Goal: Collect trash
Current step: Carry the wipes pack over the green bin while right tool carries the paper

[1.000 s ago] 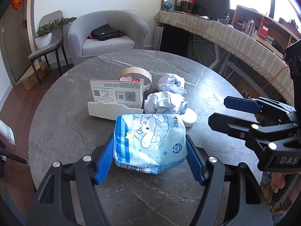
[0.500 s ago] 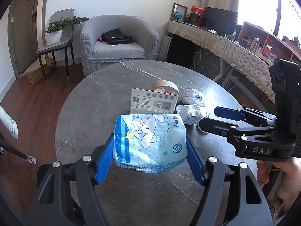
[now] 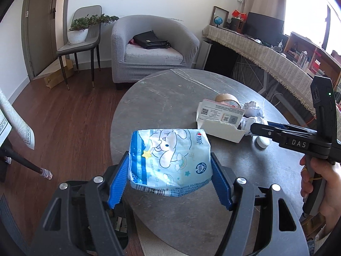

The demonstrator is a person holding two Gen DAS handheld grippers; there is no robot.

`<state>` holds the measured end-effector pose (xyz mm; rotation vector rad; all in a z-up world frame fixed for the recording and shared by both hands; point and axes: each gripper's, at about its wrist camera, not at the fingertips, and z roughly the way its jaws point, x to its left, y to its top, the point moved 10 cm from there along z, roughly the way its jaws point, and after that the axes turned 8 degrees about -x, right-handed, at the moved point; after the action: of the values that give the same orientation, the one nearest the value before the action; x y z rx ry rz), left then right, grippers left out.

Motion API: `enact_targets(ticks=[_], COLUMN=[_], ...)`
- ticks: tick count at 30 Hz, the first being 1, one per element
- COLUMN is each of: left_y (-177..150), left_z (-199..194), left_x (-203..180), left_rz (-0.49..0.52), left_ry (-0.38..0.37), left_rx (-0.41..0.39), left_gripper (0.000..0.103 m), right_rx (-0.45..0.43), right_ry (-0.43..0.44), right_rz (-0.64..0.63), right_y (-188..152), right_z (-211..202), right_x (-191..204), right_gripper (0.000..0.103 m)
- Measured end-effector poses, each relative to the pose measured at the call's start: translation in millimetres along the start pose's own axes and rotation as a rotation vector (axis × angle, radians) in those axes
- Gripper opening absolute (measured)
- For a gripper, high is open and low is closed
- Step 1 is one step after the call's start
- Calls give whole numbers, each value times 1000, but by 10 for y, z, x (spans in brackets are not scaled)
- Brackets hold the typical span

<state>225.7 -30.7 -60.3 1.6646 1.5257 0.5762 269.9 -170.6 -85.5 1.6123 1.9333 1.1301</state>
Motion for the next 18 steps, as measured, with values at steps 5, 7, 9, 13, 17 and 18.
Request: enact_targets(ticks=[5, 7, 9, 13, 17, 18], left_y=[18, 16, 12, -32, -108, -137], left_z=[-75, -119, -156, -182, -200, -204], left_x=[257, 345, 429, 619, 843, 890], left_rz=[-29, -38, -42, -44, -50, -49], left_ry=[25, 35, 45, 74, 104, 110], left_rx=[-7, -12, -14, -3, 14, 19], left_gripper=[73, 73, 73, 73, 73, 73], right_rx=[-41, -50, -61, -88, -107, -109], right_ry=[12, 15, 19, 48, 79, 89], right_rz=[-19, -30, -35, -49, -78, -83], right_y=[142, 185, 226, 319, 393, 401], right_z=[-148, -160, -167, -191, -191, -183], right_x=[214, 292, 362, 559, 819, 883], right_gripper=[48, 48, 48, 48, 48, 48])
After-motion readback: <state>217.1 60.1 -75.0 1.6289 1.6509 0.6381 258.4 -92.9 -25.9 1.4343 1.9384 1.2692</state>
